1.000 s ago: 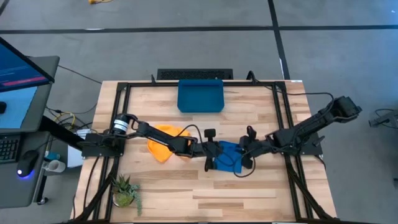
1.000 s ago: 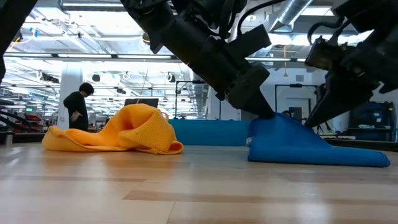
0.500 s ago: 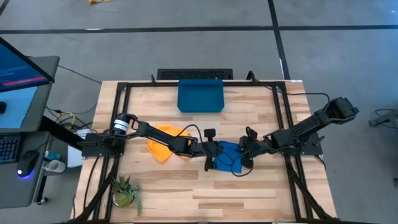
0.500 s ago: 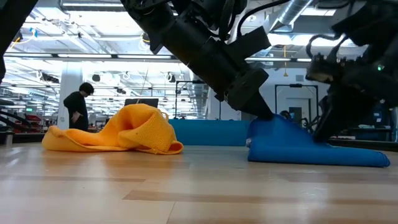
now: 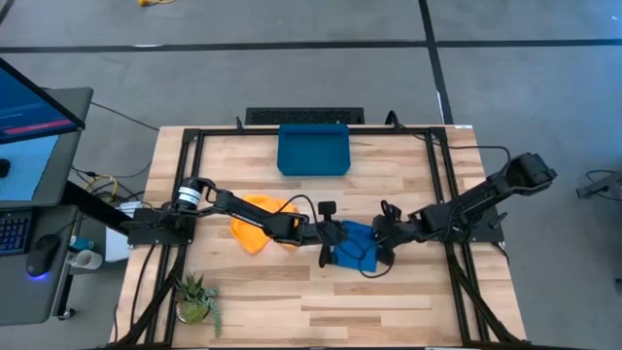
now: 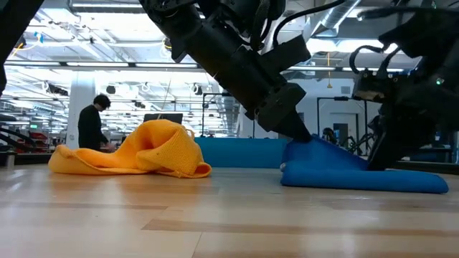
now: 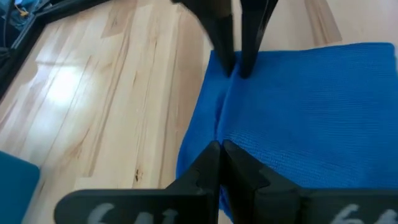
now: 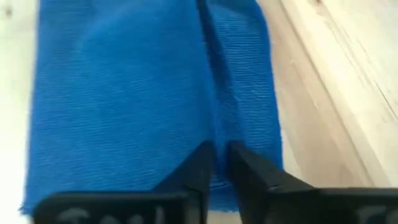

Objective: Roll microfiber towels into tight, uniform cylinder then place into a basket
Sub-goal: Fold the blue microfiber towel

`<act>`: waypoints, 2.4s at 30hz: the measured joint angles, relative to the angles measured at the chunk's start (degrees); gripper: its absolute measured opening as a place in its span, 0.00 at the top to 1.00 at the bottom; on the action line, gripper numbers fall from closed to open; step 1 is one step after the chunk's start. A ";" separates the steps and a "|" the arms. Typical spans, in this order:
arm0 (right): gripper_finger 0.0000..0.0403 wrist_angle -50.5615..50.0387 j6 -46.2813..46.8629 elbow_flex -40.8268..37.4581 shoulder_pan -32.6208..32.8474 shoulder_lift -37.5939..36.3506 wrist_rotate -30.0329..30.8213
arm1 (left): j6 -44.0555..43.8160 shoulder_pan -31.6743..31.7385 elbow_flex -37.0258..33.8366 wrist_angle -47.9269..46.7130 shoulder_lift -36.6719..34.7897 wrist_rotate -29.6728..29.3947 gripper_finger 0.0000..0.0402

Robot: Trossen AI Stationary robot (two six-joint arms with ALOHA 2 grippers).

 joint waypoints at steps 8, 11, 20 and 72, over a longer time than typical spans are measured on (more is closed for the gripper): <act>0.96 -2.72 0.21 2.11 0.04 -0.11 -1.00 | -0.02 0.04 0.00 -0.12 0.00 -0.02 0.99; 0.95 -4.45 1.16 3.04 0.08 -0.11 -1.06 | -0.02 0.04 0.00 -0.14 0.00 -0.44 0.99; 0.97 -14.37 6.03 8.42 2.83 -0.11 0.06 | 0.03 0.04 0.00 -0.10 0.00 -2.10 0.99; 0.76 -26.60 18.85 14.92 -0.35 7.54 2.32 | 0.05 1.11 0.04 -2.87 0.00 -2.29 0.73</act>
